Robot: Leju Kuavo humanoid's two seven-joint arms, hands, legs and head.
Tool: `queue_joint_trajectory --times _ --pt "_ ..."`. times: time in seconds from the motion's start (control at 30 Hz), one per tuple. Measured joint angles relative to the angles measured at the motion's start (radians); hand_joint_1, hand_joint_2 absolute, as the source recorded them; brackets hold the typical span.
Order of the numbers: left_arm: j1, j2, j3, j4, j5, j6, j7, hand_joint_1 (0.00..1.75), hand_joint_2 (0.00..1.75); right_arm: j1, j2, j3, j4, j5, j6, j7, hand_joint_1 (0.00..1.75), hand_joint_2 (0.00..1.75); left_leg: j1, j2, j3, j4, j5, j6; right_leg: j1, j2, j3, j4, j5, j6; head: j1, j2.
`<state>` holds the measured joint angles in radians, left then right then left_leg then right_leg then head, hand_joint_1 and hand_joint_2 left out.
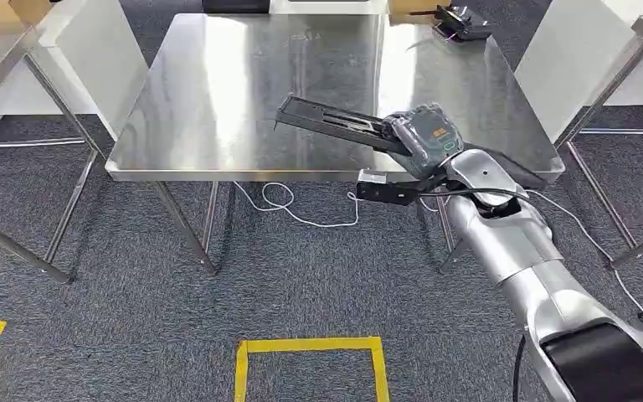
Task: Take the parts from the cabinet and place them on the table.
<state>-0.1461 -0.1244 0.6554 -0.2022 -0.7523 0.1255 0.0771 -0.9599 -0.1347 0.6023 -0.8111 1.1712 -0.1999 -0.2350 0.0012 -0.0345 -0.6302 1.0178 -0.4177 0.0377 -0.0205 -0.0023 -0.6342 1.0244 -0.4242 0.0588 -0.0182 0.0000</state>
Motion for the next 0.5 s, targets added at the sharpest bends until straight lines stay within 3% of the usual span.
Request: queue_joint_trajectory --times 0.03,0.1,0.13,0.2,0.23,0.3,0.33,0.37,0.4,0.47,0.5 --pt "-0.001 0.0 0.0 0.0 0.0 0.0 -0.001 0.0 1.75 -0.011 0.004 0.005 0.007 0.002 0.005 -0.001 1.75 1.75 -0.002 -0.003 -0.002 0.002 -0.002 -0.004 0.002 0.001 0.007 -0.007 0.003 -0.013 -0.001 0.0" --pt "0.0 0.0 0.0 0.0 0.0 0.001 -0.001 0.0 1.75 -0.017 0.01 0.013 0.019 0.001 0.006 -0.001 1.75 1.75 0.002 -0.004 -0.001 0.0 0.0 -0.01 0.01 0.0 0.008 -0.004 0.001 -0.027 -0.002 0.0" --pt "0.0 0.0 0.0 0.0 0.0 0.001 -0.001 0.0 1.75 -0.022 0.011 0.016 0.023 0.001 0.006 -0.001 1.75 1.75 0.003 -0.004 -0.001 0.001 -0.003 -0.015 0.006 -0.001 0.01 -0.007 0.004 -0.033 -0.003 0.0" --pt "-0.001 0.002 0.0 0.0 0.0 0.001 -0.001 0.0 1.75 -0.031 0.015 0.021 0.028 0.001 0.006 -0.001 1.75 1.75 0.006 0.015 -0.017 0.042 -0.032 -0.029 -0.002 -0.001 0.016 -0.009 0.002 -0.048 -0.008 0.0" --pt "-0.001 0.001 0.0 0.0 0.0 0.001 -0.002 0.0 1.75 -0.034 0.019 0.023 0.03 0.001 0.006 0.0 1.75 1.75 0.01 0.023 -0.049 0.107 -0.066 -0.035 -0.001 0.0 0.017 -0.009 0.0 -0.056 -0.013 0.0" --pt "-0.001 0.0 0.002 0.0 0.0 0.003 -0.006 0.0 1.75 -0.039 0.02 0.031 0.042 0.001 0.013 0.002 1.75 1.75 0.012 0.03 -0.137 0.273 -0.13 -0.042 0.002 0.0 0.021 -0.009 -0.004 -0.062 -0.012 0.0" --pt "-0.001 -0.001 0.004 0.0 0.0 0.004 -0.007 0.0 1.75 -0.04 0.02 0.037 0.048 0.0 0.013 0.003 1.75 1.75 0.012 0.031 -0.163 0.312 -0.133 -0.043 0.003 0.0 0.023 -0.009 -0.006 -0.064 -0.012 0.0" --pt "0.0 -0.001 0.007 0.0 0.0 0.007 -0.01 0.0 1.75 -0.041 0.021 0.044 0.054 -0.002 0.012 0.004 1.75 1.75 0.012 0.031 -0.167 0.304 -0.113 -0.042 0.004 0.0 0.026 -0.009 -0.007 -0.065 -0.012 0.0" --pt "0.0 0.0 0.01 0.0 0.0 0.013 -0.016 0.0 1.75 -0.044 0.023 0.048 0.063 -0.007 0.009 0.005 1.75 1.75 0.012 0.031 -0.149 0.255 -0.076 -0.038 0.005 0.0 0.029 -0.009 -0.01 -0.066 -0.013 0.0" --pt "0.0 0.0 0.016 0.0 0.0 0.022 -0.019 0.0 1.75 -0.054 0.024 0.055 0.074 -0.016 0.005 0.005 1.75 1.75 0.01 0.033 -0.061 0.072 0.019 -0.022 0.007 0.0 0.04 -0.009 -0.016 -0.063 -0.012 0.0" --pt "0.0 0.001 0.018 0.0 0.0 0.026 -0.021 0.0 1.75 -0.06 0.025 0.058 0.081 -0.016 0.002 0.005 1.75 1.75 0.007 0.037 -0.028 0.009 0.025 -0.012 0.008 0.0 0.043 -0.01 -0.019 -0.06 -0.012 0.0"
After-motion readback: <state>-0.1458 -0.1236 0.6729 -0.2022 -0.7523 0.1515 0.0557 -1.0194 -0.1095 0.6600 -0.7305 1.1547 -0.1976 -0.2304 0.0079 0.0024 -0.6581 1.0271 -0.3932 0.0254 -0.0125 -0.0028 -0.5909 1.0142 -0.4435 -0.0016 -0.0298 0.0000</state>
